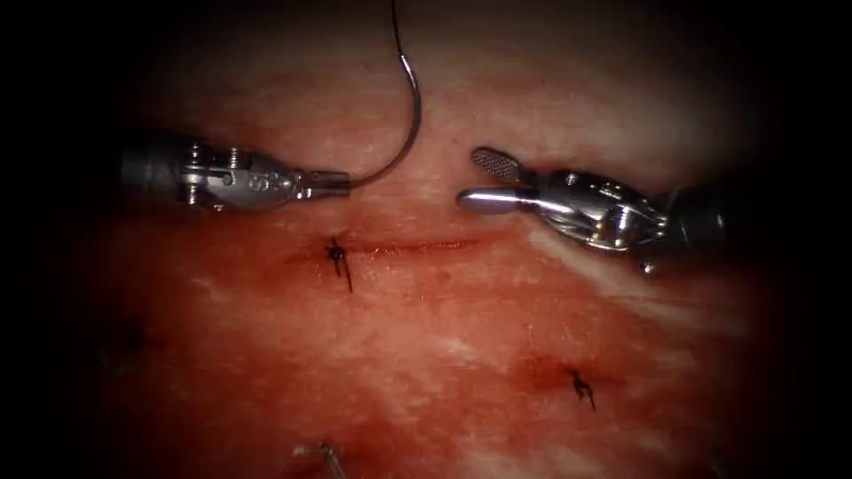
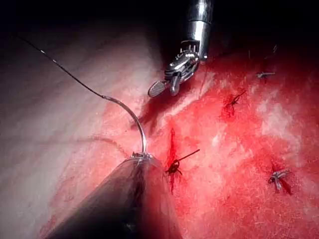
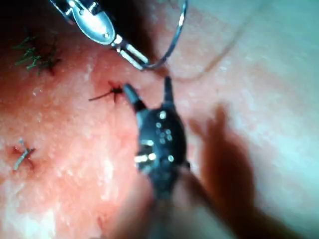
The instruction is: Wound Closure
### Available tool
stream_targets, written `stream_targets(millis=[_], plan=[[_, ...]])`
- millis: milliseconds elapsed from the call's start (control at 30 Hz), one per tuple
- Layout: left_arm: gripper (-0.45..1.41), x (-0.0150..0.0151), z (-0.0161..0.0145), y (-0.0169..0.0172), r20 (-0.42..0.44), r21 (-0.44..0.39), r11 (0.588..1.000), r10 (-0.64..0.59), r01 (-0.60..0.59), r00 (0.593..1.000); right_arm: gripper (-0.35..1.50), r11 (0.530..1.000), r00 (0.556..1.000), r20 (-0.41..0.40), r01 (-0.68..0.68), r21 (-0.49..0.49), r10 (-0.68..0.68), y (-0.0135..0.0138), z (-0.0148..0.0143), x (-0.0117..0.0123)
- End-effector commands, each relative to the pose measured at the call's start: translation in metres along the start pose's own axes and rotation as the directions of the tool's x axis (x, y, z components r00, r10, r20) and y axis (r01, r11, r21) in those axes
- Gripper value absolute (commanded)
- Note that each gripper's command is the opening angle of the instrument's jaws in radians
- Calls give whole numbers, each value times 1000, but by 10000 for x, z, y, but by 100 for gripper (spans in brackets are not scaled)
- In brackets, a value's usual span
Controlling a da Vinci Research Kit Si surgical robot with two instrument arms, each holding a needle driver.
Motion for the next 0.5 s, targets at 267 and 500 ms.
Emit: stream_targets(millis=[267,500], plan=[[-45,6,3,11,2,23,999,42,-42,999,109,1000,1000,-9,-14,7,14,5,25,13],[-45,10,2,14,3,34,997,74,-74,997,109,1000,1000,-17,-22,-2,22,14,33,22]])
